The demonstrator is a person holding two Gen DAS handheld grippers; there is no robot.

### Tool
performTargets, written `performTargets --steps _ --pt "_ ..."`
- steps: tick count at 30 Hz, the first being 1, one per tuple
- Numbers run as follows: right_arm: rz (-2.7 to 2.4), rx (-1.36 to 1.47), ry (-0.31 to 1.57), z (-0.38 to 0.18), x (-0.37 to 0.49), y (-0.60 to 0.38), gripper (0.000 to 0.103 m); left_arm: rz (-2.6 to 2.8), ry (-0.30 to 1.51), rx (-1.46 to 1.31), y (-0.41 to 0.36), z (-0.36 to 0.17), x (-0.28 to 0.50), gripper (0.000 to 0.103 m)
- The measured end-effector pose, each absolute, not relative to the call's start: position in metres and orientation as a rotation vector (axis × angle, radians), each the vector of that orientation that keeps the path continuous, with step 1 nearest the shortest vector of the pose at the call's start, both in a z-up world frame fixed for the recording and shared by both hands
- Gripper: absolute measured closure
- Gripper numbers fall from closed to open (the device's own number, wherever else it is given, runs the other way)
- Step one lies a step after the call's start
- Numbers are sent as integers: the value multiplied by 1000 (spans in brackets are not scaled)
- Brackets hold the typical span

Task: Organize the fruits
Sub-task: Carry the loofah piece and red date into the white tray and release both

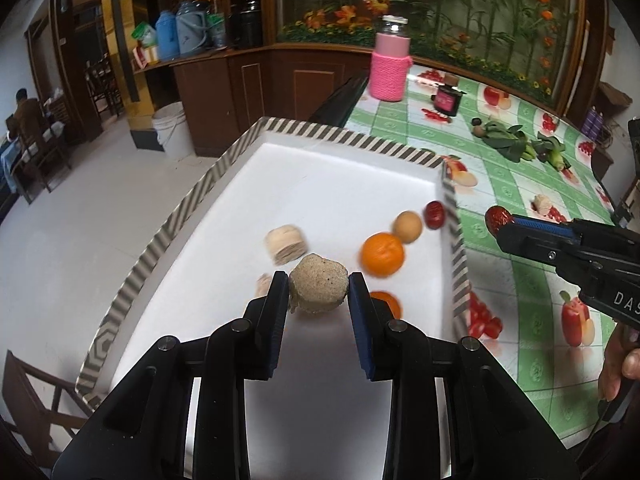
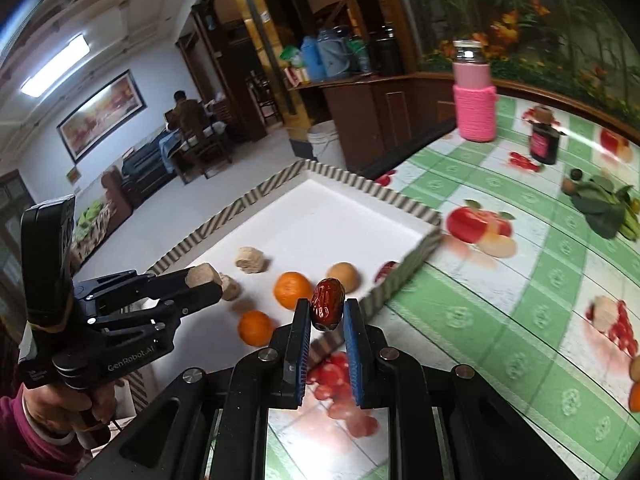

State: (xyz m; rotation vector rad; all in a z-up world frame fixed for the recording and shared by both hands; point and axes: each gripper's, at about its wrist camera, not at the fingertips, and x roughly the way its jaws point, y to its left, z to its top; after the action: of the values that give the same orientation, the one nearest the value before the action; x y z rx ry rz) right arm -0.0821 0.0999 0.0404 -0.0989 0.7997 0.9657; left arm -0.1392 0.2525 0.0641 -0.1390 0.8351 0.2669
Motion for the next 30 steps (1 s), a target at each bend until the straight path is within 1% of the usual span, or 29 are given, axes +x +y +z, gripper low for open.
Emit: performTargets --steps 8,20,26,28,30 --pt "999 -147 831 30 -86 124 87 263 853 -162 260 54 -150 73" --pt "968 -311 870 7 -84 165 87 276 877 -170 261 41 -144 73" --pt "970 -318 872 0 -85 167 87 307 867 -146 260 41 -143 73" --pt "976 -302 877 2 -85 166 86 319 872 -137 260 40 -142 73" --pt "976 -290 862 5 -86 161 82 316 880 -147 261 39 -141 73"
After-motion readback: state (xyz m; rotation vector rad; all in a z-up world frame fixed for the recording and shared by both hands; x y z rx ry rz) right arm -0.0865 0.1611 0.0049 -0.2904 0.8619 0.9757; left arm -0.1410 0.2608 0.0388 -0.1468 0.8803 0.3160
